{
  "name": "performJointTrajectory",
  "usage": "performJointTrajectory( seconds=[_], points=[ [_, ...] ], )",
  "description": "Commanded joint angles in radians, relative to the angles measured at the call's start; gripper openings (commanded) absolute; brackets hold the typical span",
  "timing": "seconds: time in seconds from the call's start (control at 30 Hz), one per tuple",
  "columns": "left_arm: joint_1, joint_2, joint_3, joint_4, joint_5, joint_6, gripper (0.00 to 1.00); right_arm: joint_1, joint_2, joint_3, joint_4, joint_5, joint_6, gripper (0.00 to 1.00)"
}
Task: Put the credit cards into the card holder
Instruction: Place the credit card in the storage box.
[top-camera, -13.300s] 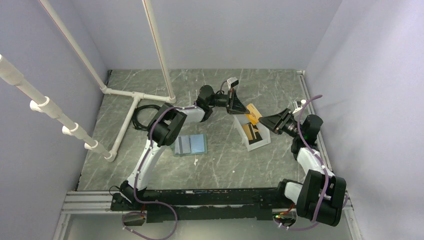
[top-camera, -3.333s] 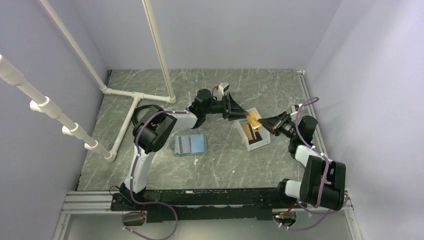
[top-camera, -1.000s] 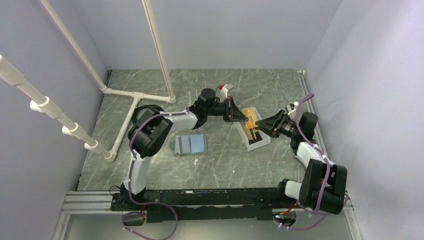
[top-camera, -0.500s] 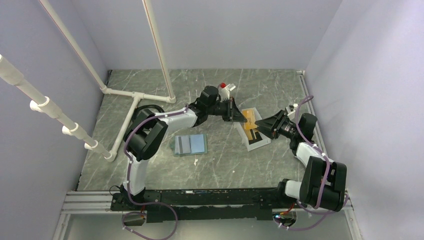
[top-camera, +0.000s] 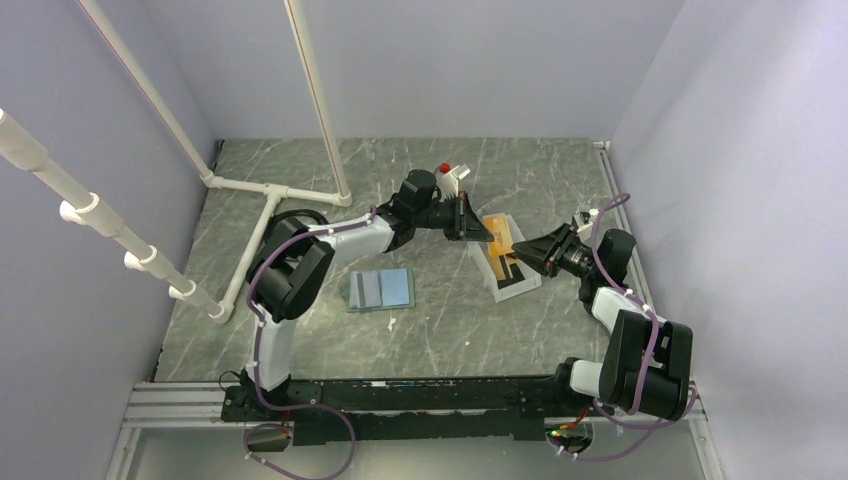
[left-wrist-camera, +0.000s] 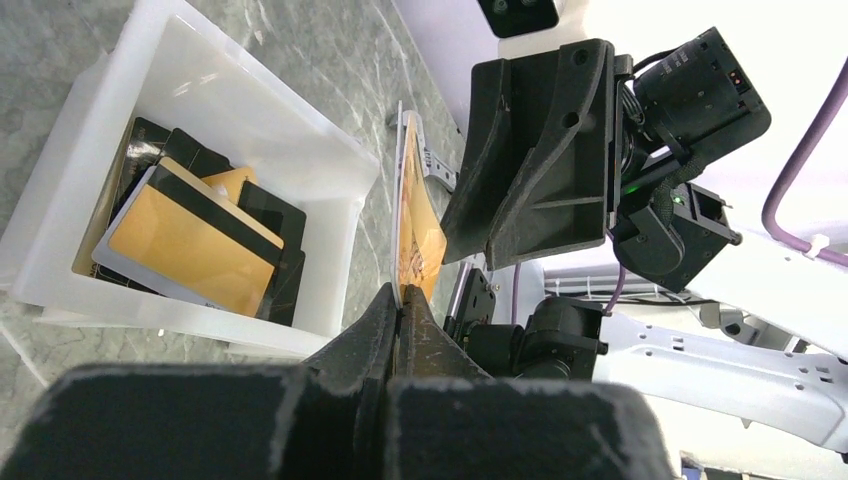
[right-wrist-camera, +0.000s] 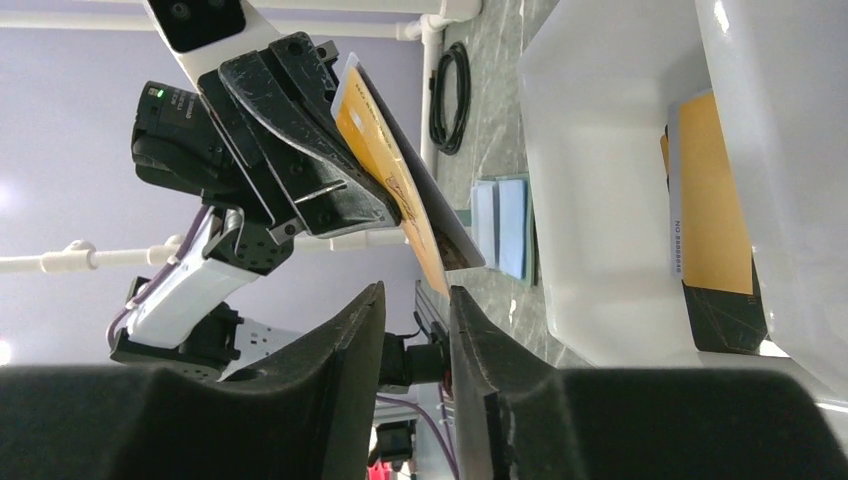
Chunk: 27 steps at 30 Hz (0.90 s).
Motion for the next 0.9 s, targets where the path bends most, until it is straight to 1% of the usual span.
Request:
performJointTrajectory(
  seconds=[0.0, 0.07, 0.1, 0.27, 0.3, 0.37, 0.5, 0.63, 0.77, 0.87],
  points=[
    [-0.019, -0.009, 0.04, -0.003, 0.029, 0.009, 0.0, 0.008, -0.018, 0.001, 0.126, -0.044, 0.045, 0.28],
    [-0.02, -0.001, 0.042, 0.016, 0.05, -0.012, 0.0, 0.007, -0.014, 0.001, 0.129, -0.043, 0.044, 0.23],
    [-0.021, 0.006, 0.038, 0.052, 0.07, -0.042, 0.0, 0.007, -0.011, -0.002, 0.141, -0.042, 0.05, 0.22],
    [-0.02, 0.074, 0.018, 0.242, 0.132, -0.241, 0.0, 0.006, 0.009, -0.013, 0.233, -0.034, 0.089, 0.22],
    [-0.018, 0.084, 0.013, 0.28, 0.135, -0.267, 0.0, 0.006, 0.012, -0.015, 0.251, -0.034, 0.096, 0.22],
    [-0.019, 0.098, 0.01, 0.304, 0.142, -0.296, 0.0, 0.006, 0.013, -0.017, 0.259, -0.031, 0.1, 0.22],
    [-0.019, 0.103, 0.005, 0.278, 0.14, -0.285, 0.0, 0.007, 0.005, -0.02, 0.266, -0.03, 0.103, 0.18],
    [-0.019, 0.091, 0.019, 0.161, 0.12, -0.195, 0.0, 0.006, -0.013, -0.017, 0.226, -0.03, 0.087, 0.17],
    [-0.02, 0.088, 0.049, 0.097, 0.117, -0.143, 0.0, 0.007, -0.014, -0.009, 0.202, -0.027, 0.069, 0.18],
    [-0.023, 0.086, 0.05, 0.114, 0.134, -0.151, 0.0, 0.007, -0.002, -0.008, 0.236, -0.025, 0.081, 0.18]
  ],
)
